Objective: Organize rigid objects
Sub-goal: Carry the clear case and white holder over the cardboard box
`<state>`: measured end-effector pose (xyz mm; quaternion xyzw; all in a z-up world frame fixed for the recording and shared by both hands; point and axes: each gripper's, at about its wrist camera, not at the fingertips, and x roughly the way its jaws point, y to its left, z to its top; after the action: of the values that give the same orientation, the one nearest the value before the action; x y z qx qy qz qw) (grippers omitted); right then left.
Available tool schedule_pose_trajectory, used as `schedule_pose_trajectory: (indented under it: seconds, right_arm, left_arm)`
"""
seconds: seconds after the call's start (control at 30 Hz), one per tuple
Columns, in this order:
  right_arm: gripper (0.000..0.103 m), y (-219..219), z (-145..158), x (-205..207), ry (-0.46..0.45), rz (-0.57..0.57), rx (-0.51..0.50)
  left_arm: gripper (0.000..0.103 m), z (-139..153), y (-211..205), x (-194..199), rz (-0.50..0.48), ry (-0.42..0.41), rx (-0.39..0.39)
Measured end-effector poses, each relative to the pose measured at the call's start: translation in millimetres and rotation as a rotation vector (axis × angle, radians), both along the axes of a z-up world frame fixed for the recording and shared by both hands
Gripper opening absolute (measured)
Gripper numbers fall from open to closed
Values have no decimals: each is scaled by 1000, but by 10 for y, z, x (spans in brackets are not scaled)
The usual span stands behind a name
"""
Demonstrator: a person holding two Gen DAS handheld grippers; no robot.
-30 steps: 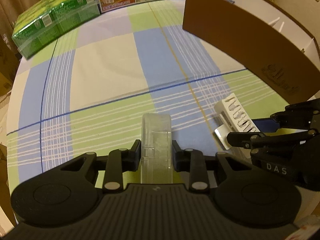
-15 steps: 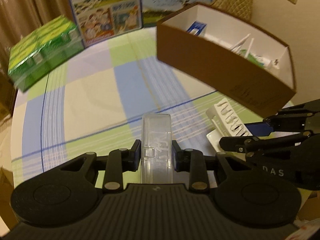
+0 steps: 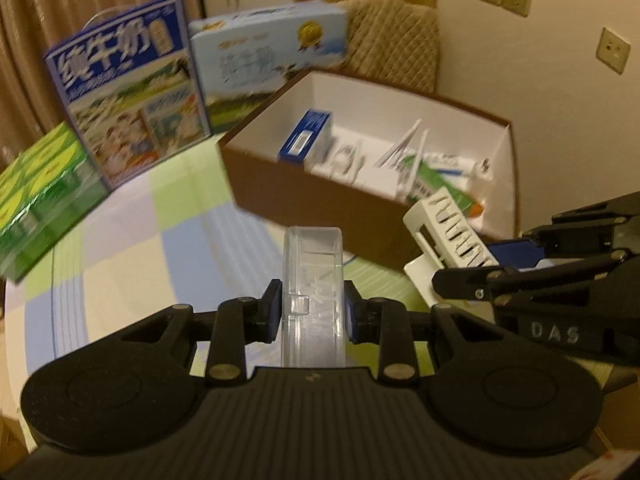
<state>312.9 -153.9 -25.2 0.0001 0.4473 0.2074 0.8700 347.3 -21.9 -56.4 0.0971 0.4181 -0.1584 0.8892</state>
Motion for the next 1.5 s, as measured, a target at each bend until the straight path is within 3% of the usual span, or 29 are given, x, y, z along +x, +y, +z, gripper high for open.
schedule_pose_trajectory:
  seconds: [0.47, 0.97, 1.5]
  right_arm:
    - [24, -918, 289, 803, -95, -194, -9]
    - [24, -1305, -196, 1809, 1, -263, -56]
    - [24, -1441, -588, 2357, 74, -259, -77]
  left_arm:
    - [26, 146, -853, 921, -115, -60, -5]
    - [26, -259, -1502, 1976, -197, -12, 64]
    - [27, -723, -1792, 2654, -232, 49, 111]
